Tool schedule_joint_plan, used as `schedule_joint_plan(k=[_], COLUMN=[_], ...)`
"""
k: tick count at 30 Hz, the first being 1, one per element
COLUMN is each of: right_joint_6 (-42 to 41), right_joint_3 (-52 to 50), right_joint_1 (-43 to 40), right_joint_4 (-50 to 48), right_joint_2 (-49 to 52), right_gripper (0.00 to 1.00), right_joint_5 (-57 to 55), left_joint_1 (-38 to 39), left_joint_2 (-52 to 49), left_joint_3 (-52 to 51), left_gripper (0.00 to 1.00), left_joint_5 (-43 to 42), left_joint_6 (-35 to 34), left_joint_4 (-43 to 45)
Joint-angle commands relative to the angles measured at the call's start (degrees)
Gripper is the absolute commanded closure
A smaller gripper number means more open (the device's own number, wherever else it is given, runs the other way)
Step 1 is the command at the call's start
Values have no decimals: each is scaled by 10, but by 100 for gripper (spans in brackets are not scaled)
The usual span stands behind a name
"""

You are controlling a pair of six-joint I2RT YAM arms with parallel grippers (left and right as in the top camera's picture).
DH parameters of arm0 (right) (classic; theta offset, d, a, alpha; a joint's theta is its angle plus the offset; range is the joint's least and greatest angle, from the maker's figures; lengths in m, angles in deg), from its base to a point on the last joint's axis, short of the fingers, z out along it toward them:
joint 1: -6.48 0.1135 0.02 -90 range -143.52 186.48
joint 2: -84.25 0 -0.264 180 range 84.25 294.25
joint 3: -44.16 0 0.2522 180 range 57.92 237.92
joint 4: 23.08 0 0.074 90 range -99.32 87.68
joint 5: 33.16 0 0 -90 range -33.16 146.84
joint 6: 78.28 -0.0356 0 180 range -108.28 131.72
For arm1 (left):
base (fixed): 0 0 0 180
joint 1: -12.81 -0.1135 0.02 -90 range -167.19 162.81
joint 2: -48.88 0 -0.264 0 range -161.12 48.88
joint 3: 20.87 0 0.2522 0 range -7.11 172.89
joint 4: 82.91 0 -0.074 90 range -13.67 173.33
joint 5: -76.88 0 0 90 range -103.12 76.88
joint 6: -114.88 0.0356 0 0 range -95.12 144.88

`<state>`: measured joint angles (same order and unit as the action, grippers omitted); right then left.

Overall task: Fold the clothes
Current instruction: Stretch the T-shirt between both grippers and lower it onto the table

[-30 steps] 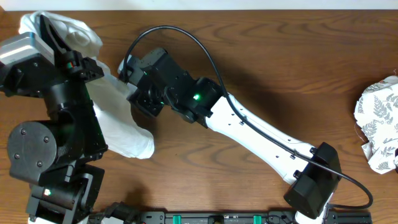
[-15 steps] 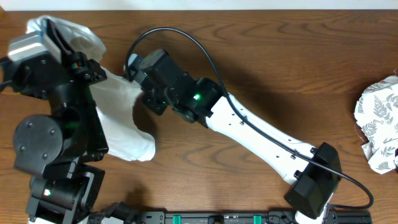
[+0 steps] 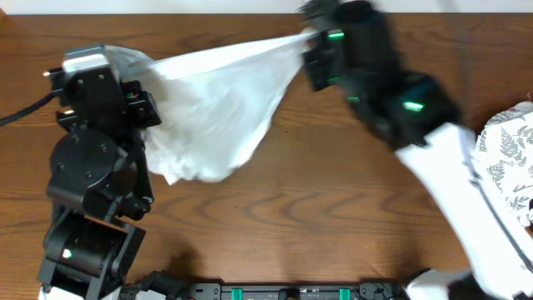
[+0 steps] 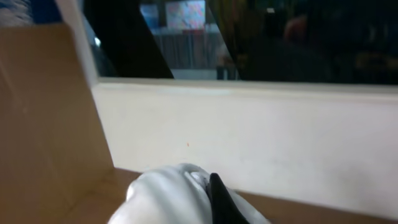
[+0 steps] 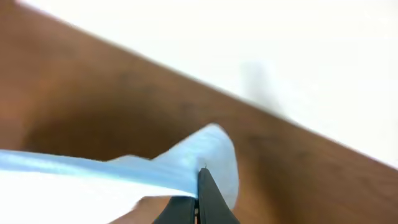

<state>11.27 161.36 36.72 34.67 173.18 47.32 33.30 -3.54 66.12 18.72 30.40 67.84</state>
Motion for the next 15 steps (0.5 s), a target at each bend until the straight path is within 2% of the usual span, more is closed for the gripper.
schedule_joint_plan(k=[1,6,11,15], right_joint_6=[20,37,31,26], right_joint_3=[3,3,3,3], right_joint_1=[-46,-69,-69,-69], right_joint_4=[11,42,68,73], right_joint_2=[-37,-70,-77,-90], right_gripper=[99,99,99,99], right_joint_5=[-9,-2,-23,-44], left_joint_1=[-4,-4,0,33], left_joint_2=[8,8,28,61], left_joint_3=[20,20,20,21], left_gripper=[94,94,94,94], left_joint_5=[23,23,23,22], left_joint_6=[-19,-55,-56,-56], left_joint_4=[-6,-47,-73,-84])
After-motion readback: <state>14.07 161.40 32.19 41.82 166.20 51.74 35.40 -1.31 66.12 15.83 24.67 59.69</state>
